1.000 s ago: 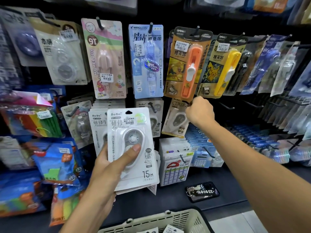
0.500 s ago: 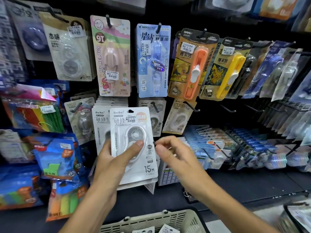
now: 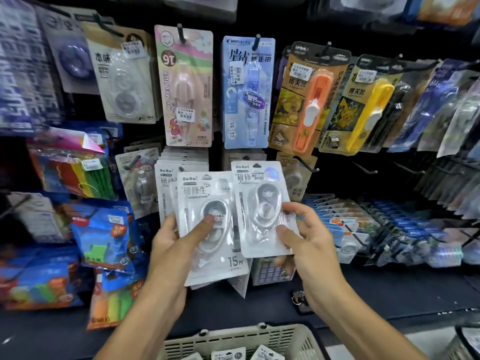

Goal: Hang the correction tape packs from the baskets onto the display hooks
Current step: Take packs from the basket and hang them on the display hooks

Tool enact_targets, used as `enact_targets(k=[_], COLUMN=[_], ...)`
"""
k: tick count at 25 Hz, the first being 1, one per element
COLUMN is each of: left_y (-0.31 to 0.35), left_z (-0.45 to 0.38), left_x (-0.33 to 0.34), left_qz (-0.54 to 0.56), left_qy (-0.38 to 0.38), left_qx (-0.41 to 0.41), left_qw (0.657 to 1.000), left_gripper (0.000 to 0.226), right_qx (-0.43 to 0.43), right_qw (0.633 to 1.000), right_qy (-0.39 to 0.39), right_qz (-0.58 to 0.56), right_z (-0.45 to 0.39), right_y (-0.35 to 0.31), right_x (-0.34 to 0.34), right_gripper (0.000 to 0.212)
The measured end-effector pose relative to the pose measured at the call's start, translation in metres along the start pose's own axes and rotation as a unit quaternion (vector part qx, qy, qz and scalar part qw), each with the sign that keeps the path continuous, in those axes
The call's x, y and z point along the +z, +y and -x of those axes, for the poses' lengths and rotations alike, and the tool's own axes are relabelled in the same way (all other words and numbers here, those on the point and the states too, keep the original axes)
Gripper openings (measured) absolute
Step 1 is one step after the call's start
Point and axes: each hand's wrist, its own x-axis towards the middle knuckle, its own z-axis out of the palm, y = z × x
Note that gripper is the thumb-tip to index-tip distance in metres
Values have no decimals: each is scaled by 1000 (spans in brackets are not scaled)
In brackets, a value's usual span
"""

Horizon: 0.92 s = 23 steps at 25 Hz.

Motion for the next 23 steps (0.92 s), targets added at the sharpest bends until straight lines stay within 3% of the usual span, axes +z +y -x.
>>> enact_targets(k=[3,6,10,14,17,23], left_y=[10,11,4,-3,-6,-3], left_z=[-5,-4,-1,1,-2,-2], left_x=[-13,-14,-8,-1,-3,0], left_qz=[32,26,1,-59,-29,-14], left_qy=[58,58,20,-17,-23,-12], left_qx=[39,62,81,73,38,82], left_qw=[997,996,997,995,999,996], left_gripper=[34,29,44,63,43,37], right_qx=[-11,13,85,57,43,9], right_qw=[997,997,995,984,995,998], right_qy=[15,5,-58,-168,-85,-31], right_qz=[78,72,20,25,11,62], right_z=[-4,-5,-1,10,1,-8], right_y=[2,3,15,19,19,21], right_x=[-5,5,13,29,32,26], right_gripper=[45,47,53,41,3,17])
